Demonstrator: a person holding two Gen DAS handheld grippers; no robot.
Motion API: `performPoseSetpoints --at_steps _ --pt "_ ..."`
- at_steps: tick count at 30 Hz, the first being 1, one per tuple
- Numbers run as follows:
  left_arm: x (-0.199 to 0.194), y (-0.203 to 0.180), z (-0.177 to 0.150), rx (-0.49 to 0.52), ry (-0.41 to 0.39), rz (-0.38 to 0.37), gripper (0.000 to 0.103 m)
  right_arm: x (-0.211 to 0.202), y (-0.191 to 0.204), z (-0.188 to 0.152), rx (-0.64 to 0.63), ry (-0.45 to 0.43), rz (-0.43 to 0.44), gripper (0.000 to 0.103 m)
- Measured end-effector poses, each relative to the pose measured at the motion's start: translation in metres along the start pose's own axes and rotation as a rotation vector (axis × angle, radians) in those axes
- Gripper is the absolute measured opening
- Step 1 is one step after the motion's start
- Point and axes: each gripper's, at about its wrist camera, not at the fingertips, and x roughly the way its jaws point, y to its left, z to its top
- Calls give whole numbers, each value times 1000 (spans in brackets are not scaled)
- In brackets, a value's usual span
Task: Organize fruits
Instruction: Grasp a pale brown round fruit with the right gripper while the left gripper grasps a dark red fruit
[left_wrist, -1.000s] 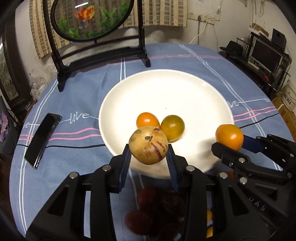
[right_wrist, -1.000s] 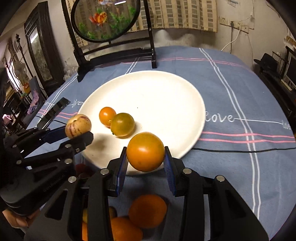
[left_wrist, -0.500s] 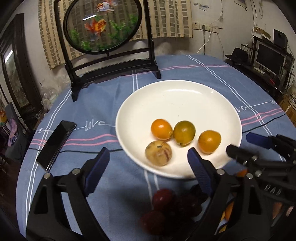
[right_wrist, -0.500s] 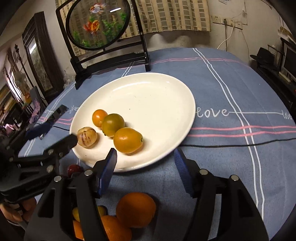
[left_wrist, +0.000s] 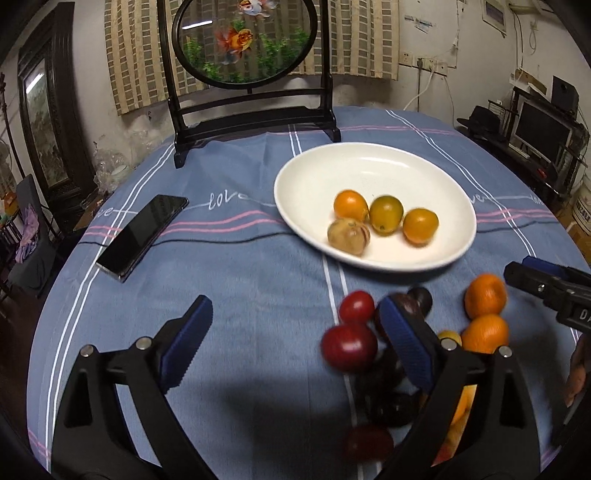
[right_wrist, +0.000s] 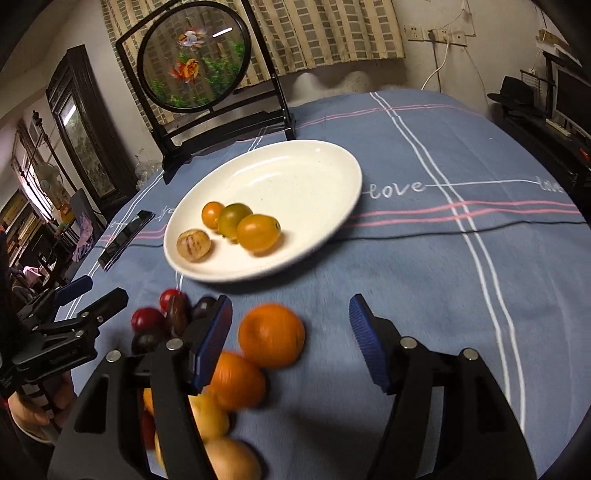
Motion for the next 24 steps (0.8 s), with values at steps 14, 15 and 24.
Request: performPoseSetpoints --at_steps 14,15,24 --pt "-38 2 -53 -36 46 -50 95 -51 -3 -73 -76 51 -22 66" --pt "-39 3 -56 -39 48 -51 95 -53 -3 -77 -79 55 -21 66" --pt "-56 -3 -70 -25 58 -69 95 -64 14 -104 -155 106 46 66"
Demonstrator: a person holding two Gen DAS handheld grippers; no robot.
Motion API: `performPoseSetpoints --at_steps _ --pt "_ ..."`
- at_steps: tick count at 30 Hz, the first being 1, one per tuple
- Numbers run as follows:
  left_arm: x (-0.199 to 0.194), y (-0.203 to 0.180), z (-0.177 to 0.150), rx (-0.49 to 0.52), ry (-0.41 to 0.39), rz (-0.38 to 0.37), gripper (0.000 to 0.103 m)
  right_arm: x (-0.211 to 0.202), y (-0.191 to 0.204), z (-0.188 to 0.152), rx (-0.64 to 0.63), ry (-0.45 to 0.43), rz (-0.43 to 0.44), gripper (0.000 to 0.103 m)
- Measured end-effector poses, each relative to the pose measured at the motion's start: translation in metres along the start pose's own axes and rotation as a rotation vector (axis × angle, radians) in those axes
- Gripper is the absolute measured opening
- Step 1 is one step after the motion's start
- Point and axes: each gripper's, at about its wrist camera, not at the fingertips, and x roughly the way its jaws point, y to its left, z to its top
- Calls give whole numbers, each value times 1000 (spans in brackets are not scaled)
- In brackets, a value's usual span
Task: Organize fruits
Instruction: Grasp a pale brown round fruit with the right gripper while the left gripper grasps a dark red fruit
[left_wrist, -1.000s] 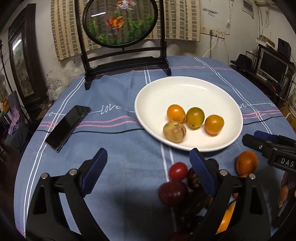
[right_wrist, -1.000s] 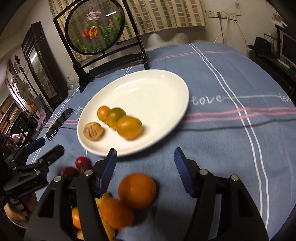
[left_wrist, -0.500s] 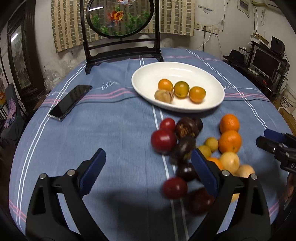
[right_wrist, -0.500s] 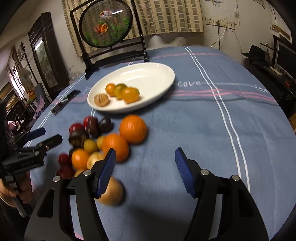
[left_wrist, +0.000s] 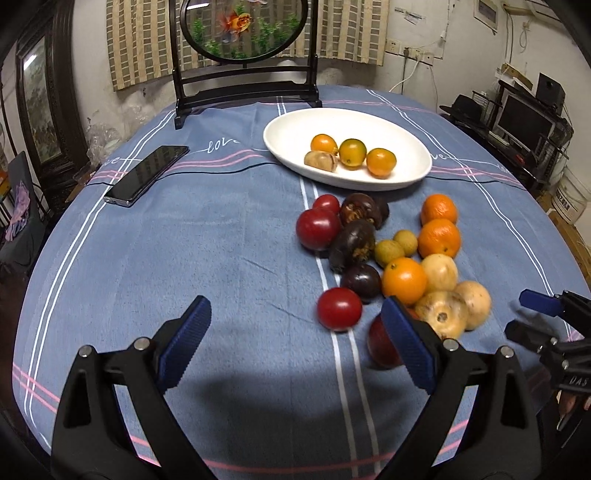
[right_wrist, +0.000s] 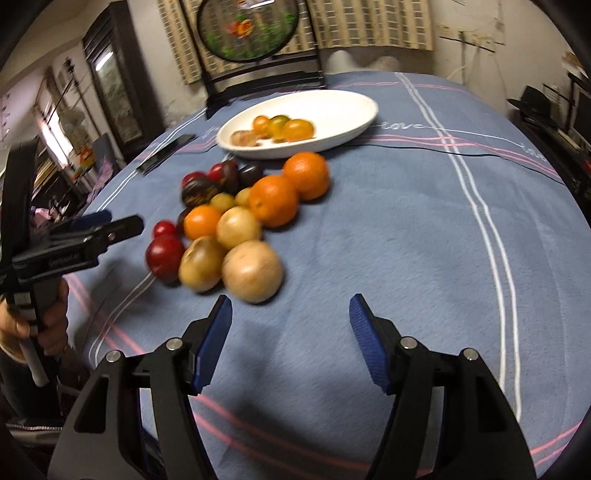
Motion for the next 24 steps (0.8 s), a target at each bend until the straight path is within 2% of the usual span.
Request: performPoseSetpoints --at_steps 4,8,15,18,20,24 --pt "-3 -1 -3 5 6 -7 95 9 18 -4 -61 35 -4 66" --pt "-1 -1 -5 11 14 -11 95 24 34 -6 -130 63 -64 66" --pt "5 -7 -9 25 44 -58 95 43 34 11 -132 75 -110 54" --pt "5 -9 -10 25 50 -77 95 49 38 18 -144 66 -87 45" --pt "6 -11 -11 28 61 -94 95 51 40 18 -150 57 -96 45" --pt "8 -18 -14 45 77 -97 95 45 30 18 -99 45 -59 44"
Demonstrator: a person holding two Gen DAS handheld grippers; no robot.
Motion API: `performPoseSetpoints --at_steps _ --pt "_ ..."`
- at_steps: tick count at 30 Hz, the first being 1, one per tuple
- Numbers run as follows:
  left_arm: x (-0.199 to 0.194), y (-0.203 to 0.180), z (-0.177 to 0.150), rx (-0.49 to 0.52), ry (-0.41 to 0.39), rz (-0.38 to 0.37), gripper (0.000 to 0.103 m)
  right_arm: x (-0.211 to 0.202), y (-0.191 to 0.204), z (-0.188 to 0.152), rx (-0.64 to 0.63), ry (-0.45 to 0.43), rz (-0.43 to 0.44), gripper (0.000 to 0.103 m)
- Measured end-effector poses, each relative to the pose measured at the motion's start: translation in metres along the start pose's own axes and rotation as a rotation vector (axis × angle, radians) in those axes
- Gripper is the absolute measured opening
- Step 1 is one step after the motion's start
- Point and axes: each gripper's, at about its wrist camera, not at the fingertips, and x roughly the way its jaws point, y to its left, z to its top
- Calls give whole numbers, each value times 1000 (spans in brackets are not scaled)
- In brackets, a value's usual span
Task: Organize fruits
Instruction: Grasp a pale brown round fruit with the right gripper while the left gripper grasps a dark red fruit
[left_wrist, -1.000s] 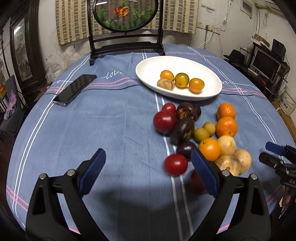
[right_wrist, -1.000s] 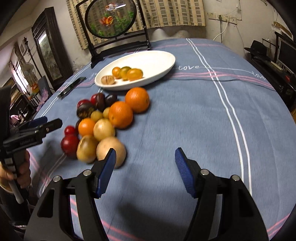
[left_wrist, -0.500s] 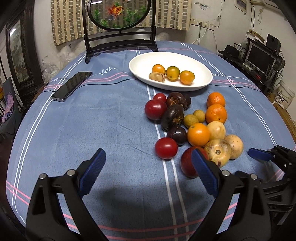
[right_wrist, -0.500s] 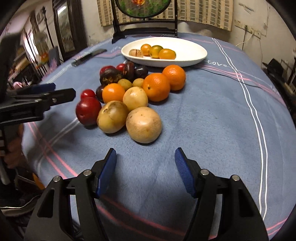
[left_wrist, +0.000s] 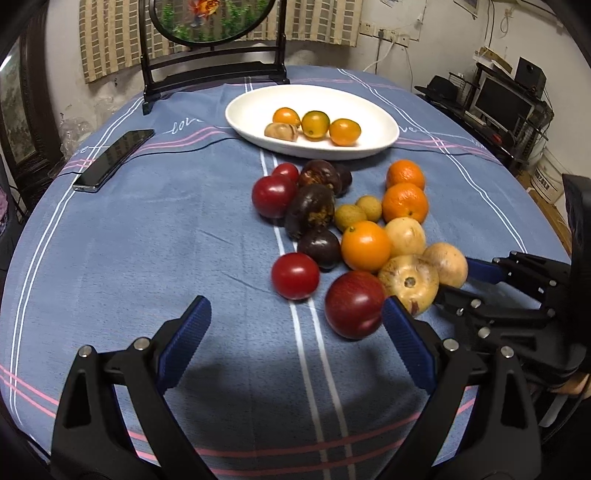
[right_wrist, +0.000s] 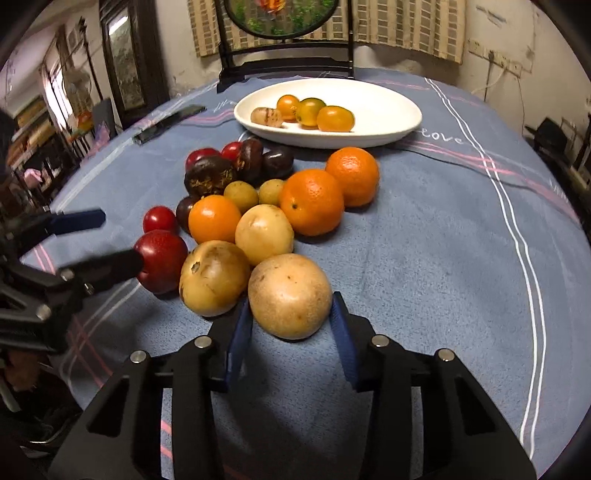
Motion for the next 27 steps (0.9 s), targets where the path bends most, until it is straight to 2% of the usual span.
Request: performPoseSetpoints --at_steps 9,11,14,17,27 --pt "11 -15 -6 56 41 -9 93 -18 -24 -12 72 -22 3 44" --pt "16 -14 -6 49 59 -13 81 -20 -27 -14 77 -24 3 44" --pt "20 -16 -4 44 85 -53 69 -22 -27 -16 75 -30 10 44" --pt "24 -22 -2 63 88 -50 63 -21 -24 -16 69 -32 19 44" --pt "36 -32 10 50 101 -16 61 -20 -22 -15 63 -31 21 44"
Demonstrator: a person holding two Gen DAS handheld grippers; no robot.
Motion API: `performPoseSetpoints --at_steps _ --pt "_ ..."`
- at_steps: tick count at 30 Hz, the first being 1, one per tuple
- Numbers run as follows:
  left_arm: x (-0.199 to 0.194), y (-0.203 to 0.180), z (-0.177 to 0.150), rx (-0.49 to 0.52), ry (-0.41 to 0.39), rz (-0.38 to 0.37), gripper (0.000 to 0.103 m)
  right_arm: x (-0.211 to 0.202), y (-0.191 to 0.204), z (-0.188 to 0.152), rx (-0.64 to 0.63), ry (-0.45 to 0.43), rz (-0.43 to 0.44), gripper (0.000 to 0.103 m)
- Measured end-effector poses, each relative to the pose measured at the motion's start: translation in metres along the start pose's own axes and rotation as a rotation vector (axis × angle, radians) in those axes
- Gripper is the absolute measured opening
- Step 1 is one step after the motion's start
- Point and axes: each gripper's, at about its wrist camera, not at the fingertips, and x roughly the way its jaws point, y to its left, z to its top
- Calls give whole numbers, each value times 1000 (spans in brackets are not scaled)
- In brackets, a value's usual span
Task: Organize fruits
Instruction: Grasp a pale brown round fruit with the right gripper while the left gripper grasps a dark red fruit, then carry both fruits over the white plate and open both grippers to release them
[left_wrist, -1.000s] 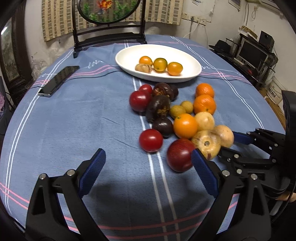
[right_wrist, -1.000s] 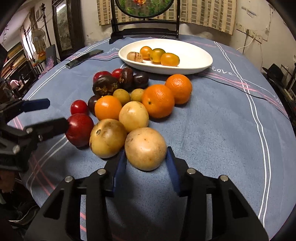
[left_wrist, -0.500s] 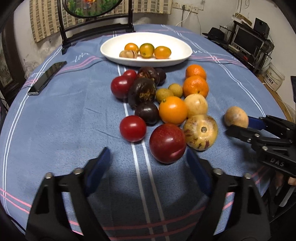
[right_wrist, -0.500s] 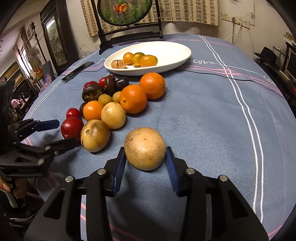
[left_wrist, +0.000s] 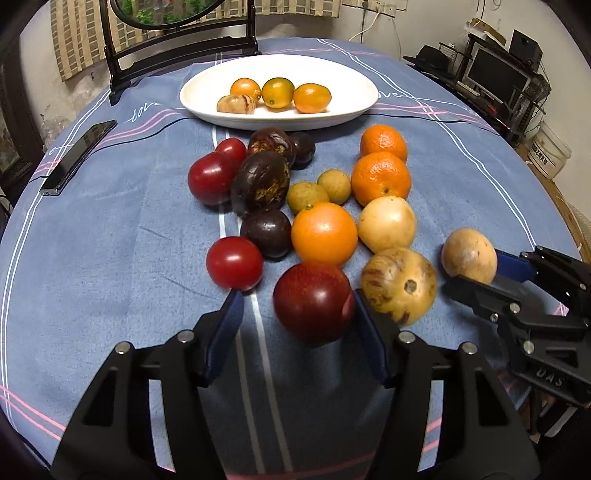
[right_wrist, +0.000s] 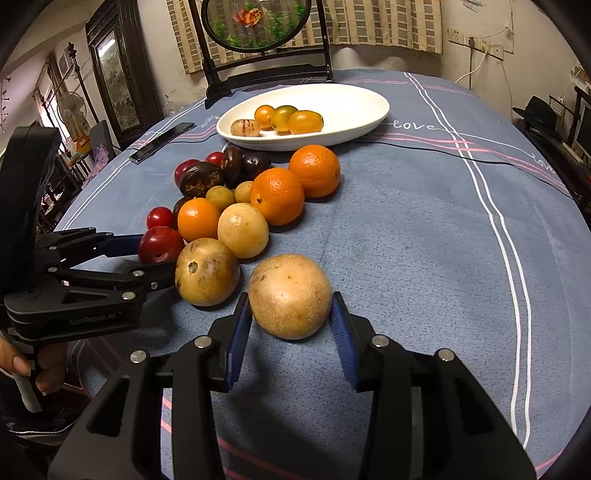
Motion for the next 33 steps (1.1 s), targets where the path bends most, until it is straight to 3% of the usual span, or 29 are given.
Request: performPoseSetpoints --at_steps 4,33 --pt "-1 -2 -1 8 -4 -42 42 -1 1 0 -3 -2 1 44" --pt "-35 4 -11 7 -75 -51 42 -20 1 3 -3 -55 3 44"
